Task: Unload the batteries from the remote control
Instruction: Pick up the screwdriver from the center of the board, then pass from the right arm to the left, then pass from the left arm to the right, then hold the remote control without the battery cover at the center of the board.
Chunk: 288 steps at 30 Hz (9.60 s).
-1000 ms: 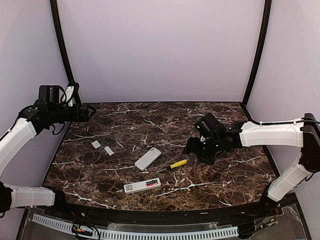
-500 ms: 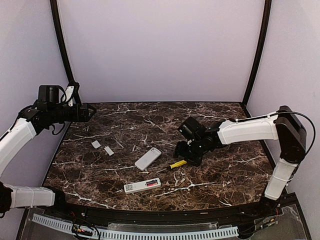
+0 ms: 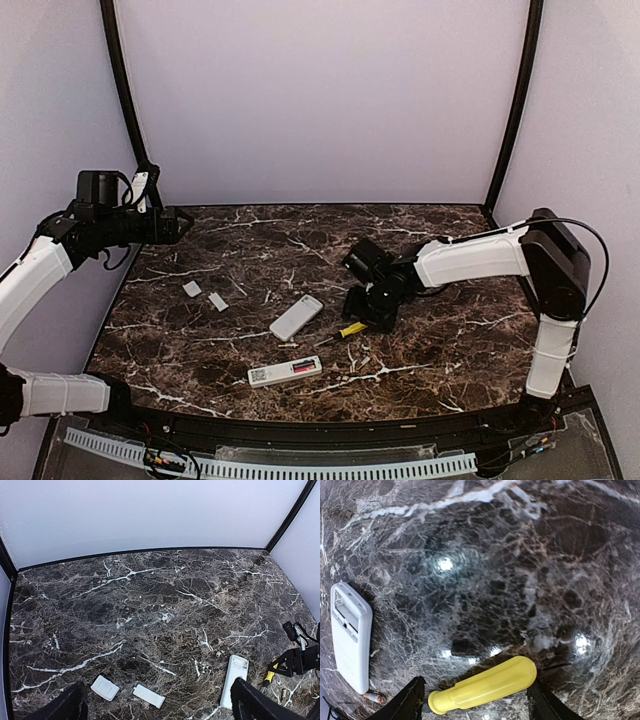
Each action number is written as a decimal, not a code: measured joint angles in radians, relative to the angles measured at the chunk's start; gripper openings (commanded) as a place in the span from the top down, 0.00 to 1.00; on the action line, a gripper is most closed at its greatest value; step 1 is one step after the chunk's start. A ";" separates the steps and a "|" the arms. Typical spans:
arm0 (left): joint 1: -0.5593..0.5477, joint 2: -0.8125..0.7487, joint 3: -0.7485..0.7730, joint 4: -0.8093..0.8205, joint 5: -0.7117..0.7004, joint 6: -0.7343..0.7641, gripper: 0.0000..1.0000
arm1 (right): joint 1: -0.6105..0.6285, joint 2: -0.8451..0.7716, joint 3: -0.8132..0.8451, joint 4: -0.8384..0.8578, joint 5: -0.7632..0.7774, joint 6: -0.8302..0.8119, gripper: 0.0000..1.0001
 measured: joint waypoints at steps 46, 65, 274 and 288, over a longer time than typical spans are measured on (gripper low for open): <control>-0.098 -0.080 -0.175 0.203 0.002 -0.178 0.10 | -0.097 0.071 0.106 0.319 -0.182 -0.116 1.00; -0.453 -0.063 -0.307 0.463 -0.065 -0.529 0.11 | -0.102 -0.224 0.085 0.489 -0.196 -0.197 1.00; -0.851 0.394 -0.320 0.284 -0.165 -0.135 0.24 | -0.060 -0.636 -0.193 0.510 -0.341 -0.628 1.00; -0.904 0.468 -0.320 0.320 -0.109 -0.138 0.24 | -0.060 -0.615 -0.193 0.522 -0.341 -0.618 1.00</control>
